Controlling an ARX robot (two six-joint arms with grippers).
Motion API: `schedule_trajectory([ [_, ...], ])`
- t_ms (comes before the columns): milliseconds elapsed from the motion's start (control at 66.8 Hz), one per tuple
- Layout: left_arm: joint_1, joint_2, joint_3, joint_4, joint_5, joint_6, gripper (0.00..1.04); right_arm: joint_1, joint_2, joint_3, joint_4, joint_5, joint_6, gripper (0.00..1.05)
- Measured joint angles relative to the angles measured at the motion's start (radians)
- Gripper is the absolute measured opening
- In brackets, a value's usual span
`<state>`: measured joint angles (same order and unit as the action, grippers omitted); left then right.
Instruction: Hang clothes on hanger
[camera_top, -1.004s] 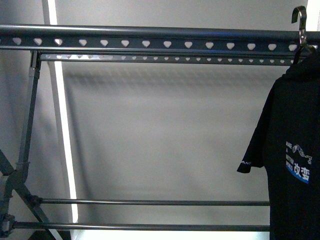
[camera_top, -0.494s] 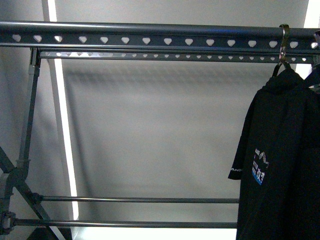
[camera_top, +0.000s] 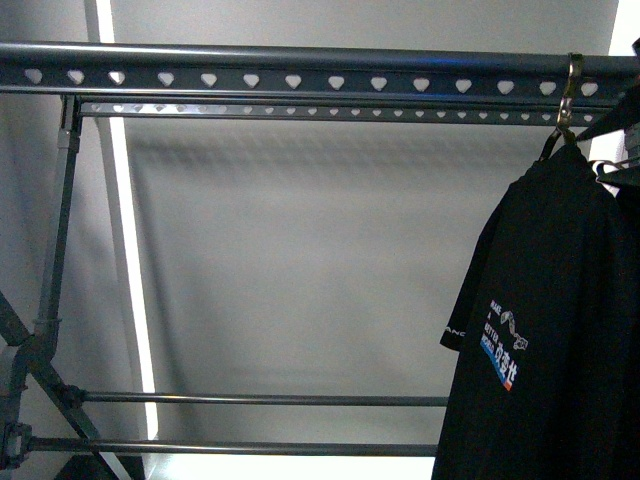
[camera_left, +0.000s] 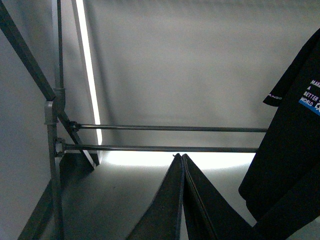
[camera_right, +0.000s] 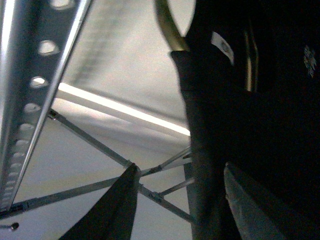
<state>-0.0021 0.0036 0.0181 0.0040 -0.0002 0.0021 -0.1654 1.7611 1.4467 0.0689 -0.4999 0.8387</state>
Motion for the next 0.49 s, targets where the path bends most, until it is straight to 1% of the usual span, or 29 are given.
schedule_trajectory([
  [135, 0.000, 0.000, 0.000, 0.000, 0.000, 0.000, 0.36, -0.013, -0.194, -0.167, 0.109, 0.003, -0.119, 0.80],
  [180, 0.000, 0.000, 0.000, 0.000, 0.000, 0.000, 0.45, -0.014, -0.286, -0.249, 0.164, 0.037, -0.197, 0.88],
  [210, 0.000, 0.000, 0.000, 0.000, 0.000, 0.000, 0.49, -0.008, -0.344, -0.307, 0.207, 0.073, -0.250, 0.94],
  [240, 0.000, 0.000, 0.000, 0.000, 0.000, 0.000, 0.54, -0.004, -0.385, -0.349, 0.237, 0.095, -0.279, 0.97],
  [255, 0.000, 0.000, 0.000, 0.000, 0.000, 0.000, 0.58, 0.001, -0.428, -0.393, 0.267, 0.118, -0.327, 0.99],
  [344, 0.000, 0.000, 0.000, 0.000, 0.000, 0.000, 0.74, 0.030, -0.629, -0.606, 0.409, 0.236, -0.516, 0.97],
  [359, 0.000, 0.000, 0.000, 0.000, 0.000, 0.000, 0.77, 0.041, -0.698, -0.677, 0.457, 0.281, -0.563, 0.97],
  [389, 0.000, 0.000, 0.000, 0.000, 0.000, 0.000, 0.84, 0.053, -0.770, -0.752, 0.505, 0.327, -0.616, 0.97],
  [449, 0.000, 0.000, 0.000, 0.000, -0.001, 0.000, 0.93, 0.090, -0.920, -0.898, 0.551, 0.417, -0.713, 0.97],
  [464, 0.000, 0.000, 0.000, 0.000, -0.001, 0.000, 0.97, 0.097, -0.945, -0.921, 0.553, 0.423, -0.717, 0.97],
  [479, 0.000, 0.000, 0.000, 0.000, 0.000, 0.000, 1.00, 0.111, -0.997, -0.972, 0.562, 0.460, -0.740, 0.97],
  [494, 0.000, 0.000, 0.000, 0.000, 0.000, 0.000, 1.00, 0.126, -1.047, -1.021, 0.573, 0.492, -0.755, 0.97],
])
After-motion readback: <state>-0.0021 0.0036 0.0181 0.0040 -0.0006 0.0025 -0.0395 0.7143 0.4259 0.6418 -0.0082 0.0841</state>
